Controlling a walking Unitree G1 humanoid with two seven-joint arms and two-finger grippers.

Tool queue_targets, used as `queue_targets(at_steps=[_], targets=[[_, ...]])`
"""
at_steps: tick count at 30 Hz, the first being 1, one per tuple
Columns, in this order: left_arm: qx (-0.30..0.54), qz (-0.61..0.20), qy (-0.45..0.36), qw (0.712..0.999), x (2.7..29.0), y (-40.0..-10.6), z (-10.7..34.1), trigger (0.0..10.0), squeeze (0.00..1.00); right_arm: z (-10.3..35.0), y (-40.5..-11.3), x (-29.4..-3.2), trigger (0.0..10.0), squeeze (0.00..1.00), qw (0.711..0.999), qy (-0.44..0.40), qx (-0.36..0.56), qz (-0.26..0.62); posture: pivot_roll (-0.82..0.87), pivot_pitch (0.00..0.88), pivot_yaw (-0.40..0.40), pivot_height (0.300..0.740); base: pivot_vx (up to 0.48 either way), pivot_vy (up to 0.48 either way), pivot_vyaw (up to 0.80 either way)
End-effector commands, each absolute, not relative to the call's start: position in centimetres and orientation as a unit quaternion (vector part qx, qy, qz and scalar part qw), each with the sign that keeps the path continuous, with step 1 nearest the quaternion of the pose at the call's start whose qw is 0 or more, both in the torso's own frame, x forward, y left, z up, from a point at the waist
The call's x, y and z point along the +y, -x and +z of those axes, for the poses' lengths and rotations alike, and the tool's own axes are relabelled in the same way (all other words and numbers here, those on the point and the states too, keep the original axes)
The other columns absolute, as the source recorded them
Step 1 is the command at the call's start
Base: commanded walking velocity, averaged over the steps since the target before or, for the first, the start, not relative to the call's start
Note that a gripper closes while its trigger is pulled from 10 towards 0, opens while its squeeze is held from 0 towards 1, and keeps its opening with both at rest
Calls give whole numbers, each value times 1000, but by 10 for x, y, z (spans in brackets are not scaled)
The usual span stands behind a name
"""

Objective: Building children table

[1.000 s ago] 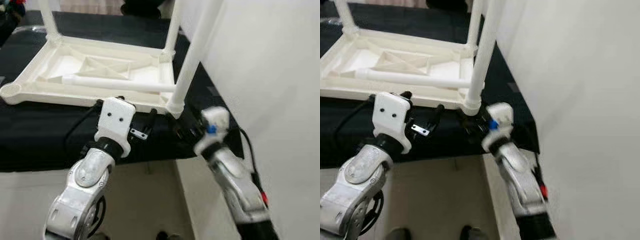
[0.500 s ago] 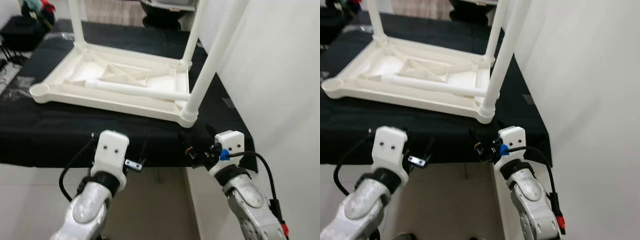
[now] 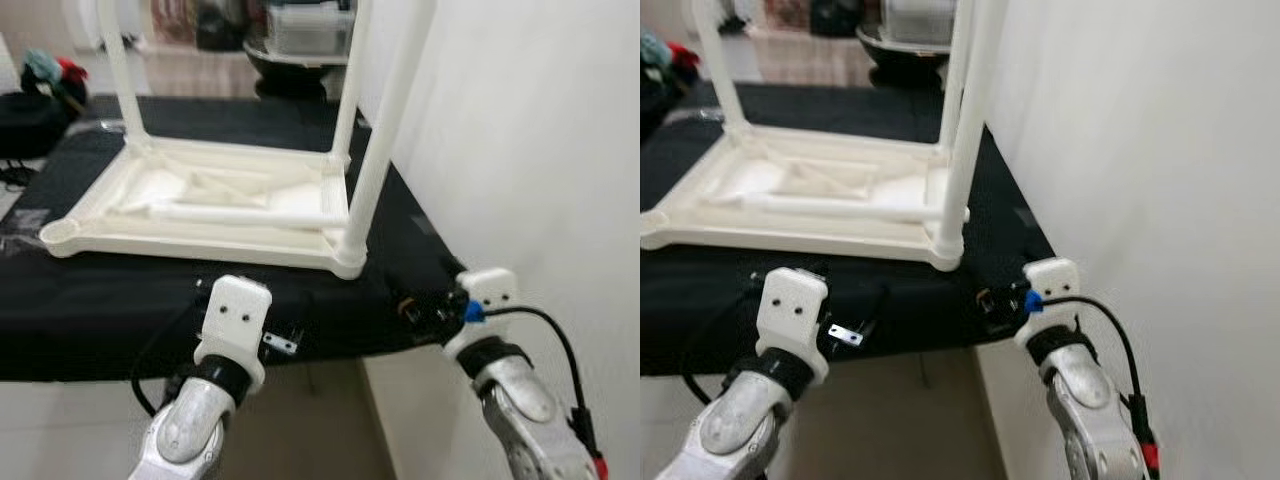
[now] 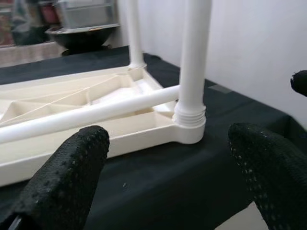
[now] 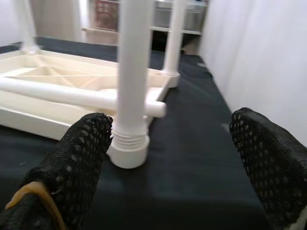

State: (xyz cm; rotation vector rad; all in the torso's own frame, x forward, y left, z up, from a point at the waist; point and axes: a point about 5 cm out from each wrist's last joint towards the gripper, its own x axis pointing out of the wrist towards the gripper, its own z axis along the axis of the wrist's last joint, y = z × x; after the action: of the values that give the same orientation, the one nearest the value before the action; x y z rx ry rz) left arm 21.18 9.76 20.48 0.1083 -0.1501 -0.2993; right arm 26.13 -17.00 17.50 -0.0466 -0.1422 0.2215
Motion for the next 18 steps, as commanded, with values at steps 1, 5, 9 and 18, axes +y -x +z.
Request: queue_targets(at_steps=[1, 5, 9, 18], targets=[[-78, -144, -55, 985, 97, -212, 206, 10000, 0, 175, -261, -173, 10000, 0, 993, 18, -65, 100, 30, 140, -116, 740, 330, 0, 0], [-81, -140, -50, 985, 99, -214, 207, 10000, 0, 173, -262, -176, 10000, 0, 993, 24, -61, 93, 29, 135, -116, 740, 206, 0, 0], [-87, -133, -41, 986, 100, -215, 210, 10000, 0, 171, -263, -178, 10000, 0, 994, 19, -56, 92, 30, 132, -115, 740, 0, 0, 0], [-84, -126, -35, 988, 102, -216, 210, 10000, 0, 163, -255, -173, 10000, 0, 992, 9, -39, 117, 32, 124, -112, 740, 0, 0, 0]])
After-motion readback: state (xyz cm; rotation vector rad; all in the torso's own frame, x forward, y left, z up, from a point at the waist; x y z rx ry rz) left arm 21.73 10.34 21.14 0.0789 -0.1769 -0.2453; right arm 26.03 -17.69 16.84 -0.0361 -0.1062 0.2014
